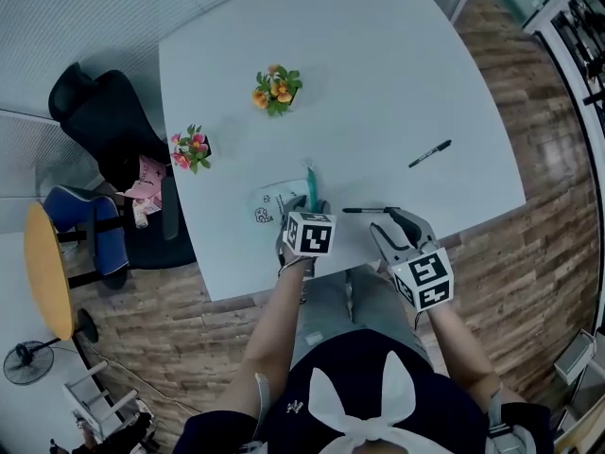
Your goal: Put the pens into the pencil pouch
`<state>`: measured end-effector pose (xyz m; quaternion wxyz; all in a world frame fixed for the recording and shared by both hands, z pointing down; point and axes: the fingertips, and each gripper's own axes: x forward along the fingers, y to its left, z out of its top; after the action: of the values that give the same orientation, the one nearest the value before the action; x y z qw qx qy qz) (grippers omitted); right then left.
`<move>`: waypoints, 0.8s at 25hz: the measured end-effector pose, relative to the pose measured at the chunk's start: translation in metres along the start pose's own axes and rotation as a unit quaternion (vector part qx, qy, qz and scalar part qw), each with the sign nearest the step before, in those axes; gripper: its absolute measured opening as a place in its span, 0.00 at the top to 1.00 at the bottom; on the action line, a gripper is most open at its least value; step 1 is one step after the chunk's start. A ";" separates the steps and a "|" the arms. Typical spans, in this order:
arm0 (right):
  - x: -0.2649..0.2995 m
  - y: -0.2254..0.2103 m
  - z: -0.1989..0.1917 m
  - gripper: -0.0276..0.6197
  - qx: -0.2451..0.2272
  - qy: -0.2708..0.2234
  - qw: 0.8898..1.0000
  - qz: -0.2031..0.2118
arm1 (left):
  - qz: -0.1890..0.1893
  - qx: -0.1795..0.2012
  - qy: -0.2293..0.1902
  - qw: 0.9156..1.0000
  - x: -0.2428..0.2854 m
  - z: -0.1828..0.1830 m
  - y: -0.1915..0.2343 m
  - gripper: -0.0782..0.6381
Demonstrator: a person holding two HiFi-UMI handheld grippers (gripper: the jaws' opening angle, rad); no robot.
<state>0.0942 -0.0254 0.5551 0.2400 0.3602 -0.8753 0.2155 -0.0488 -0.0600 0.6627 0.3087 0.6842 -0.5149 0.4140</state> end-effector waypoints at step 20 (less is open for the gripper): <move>0.016 0.005 0.004 0.66 0.016 0.007 1.000 -0.002 | -0.066 -0.043 -0.013 0.997 -0.020 -0.002 0.009 0.82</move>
<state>0.0797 -0.0325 0.5602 0.2410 0.3647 -0.8691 0.2316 -0.0602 -0.0511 0.6457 0.3571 0.7082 -0.4902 0.3613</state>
